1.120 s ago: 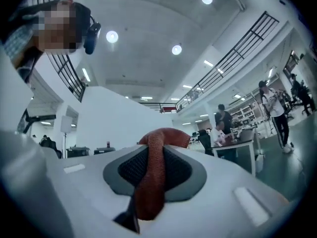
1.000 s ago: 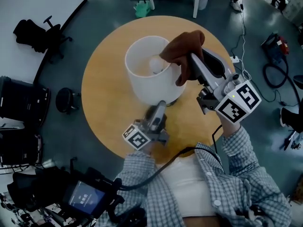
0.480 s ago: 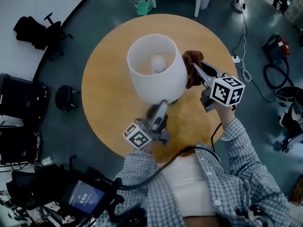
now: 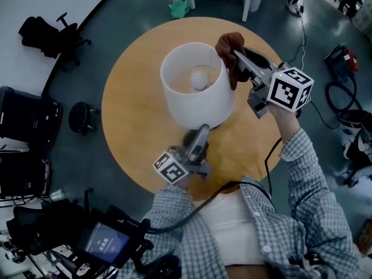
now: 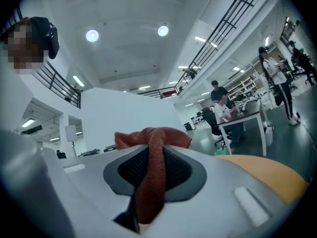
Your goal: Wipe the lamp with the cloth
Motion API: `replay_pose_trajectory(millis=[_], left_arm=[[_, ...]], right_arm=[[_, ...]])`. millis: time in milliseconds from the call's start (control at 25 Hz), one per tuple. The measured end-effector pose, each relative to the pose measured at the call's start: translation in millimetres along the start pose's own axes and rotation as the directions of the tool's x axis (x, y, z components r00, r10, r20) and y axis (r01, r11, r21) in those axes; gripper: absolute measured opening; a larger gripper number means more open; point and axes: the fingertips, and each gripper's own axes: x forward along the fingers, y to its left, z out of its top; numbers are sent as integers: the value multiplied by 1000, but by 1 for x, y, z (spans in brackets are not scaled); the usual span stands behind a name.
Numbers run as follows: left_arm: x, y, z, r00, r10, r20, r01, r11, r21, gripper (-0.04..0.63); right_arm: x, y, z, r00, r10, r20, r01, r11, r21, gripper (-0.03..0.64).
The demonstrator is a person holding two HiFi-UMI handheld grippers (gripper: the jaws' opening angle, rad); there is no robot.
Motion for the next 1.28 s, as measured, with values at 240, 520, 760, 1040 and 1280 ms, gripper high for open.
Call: replay_pose_trajectory(millis=[240, 520, 760, 1040, 1280], left_arm=[[1, -3, -4, 1000, 3, 0, -3, 1000, 0, 118], [1, -3, -5, 1000, 4, -4, -4, 1000, 3, 118], [3, -3, -6, 1000, 8, -7, -9, 1000, -6, 118], [3, -3, -5, 1000, 6, -5, -6, 1000, -10, 117], [1, -4, -6, 1000, 9, -5, -9, 1000, -8, 115]], right_arm=[[32, 6, 16, 994, 88, -69, -94, 991, -92, 87], [44, -50, -65, 961, 30, -276, -41, 998, -37, 87], [45, -73, -97, 931, 59, -361, -53, 998, 25, 87], [86, -42, -61, 891, 211, -403, -252, 967, -50, 87], [119, 18, -13, 839, 388, -381, -452, 887, -95, 87]])
